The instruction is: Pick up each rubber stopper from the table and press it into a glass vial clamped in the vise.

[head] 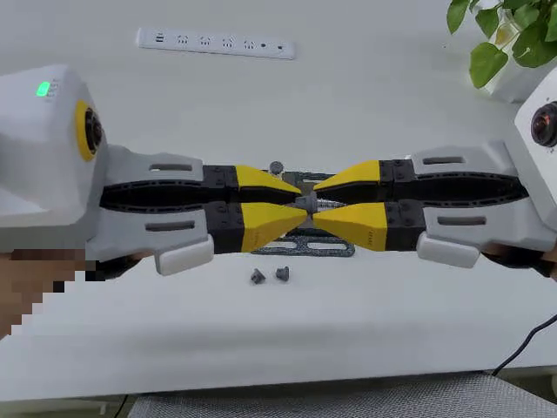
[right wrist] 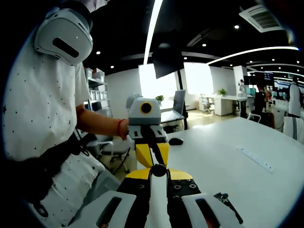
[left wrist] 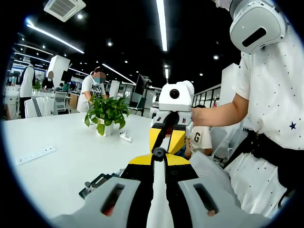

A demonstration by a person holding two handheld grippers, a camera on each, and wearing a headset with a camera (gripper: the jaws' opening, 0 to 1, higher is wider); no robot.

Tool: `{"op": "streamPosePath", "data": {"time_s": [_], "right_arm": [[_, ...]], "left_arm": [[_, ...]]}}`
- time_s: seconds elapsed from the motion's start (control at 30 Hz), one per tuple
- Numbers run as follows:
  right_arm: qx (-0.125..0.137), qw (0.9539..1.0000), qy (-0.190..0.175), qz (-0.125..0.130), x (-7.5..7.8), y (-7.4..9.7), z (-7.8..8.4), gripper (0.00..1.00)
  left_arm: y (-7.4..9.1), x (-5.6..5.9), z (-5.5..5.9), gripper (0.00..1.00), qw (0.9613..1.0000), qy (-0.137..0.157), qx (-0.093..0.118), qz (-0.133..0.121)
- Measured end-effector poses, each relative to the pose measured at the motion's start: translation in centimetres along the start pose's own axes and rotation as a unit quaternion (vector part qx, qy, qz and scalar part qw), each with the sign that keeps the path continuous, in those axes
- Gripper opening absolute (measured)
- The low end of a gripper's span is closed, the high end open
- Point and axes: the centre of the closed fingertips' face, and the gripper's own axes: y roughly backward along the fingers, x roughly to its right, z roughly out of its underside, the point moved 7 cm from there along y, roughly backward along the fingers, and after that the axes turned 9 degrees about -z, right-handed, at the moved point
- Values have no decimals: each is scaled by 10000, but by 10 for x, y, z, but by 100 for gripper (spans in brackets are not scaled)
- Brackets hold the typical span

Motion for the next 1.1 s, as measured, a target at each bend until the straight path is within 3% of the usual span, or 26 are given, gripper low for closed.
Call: {"op": "streamPosePath", "data": {"time_s": [0.73, 1.1], "right_arm": [[-11, 10000, -59, -80, 3, 3, -1, 7], [-65, 9999, 0, -78, 1, 2, -3, 6]], "left_arm": [[2, -5, 2, 3, 9999, 103, 20, 63], [1, -2, 2, 3, 9999, 89, 44, 52]]}}
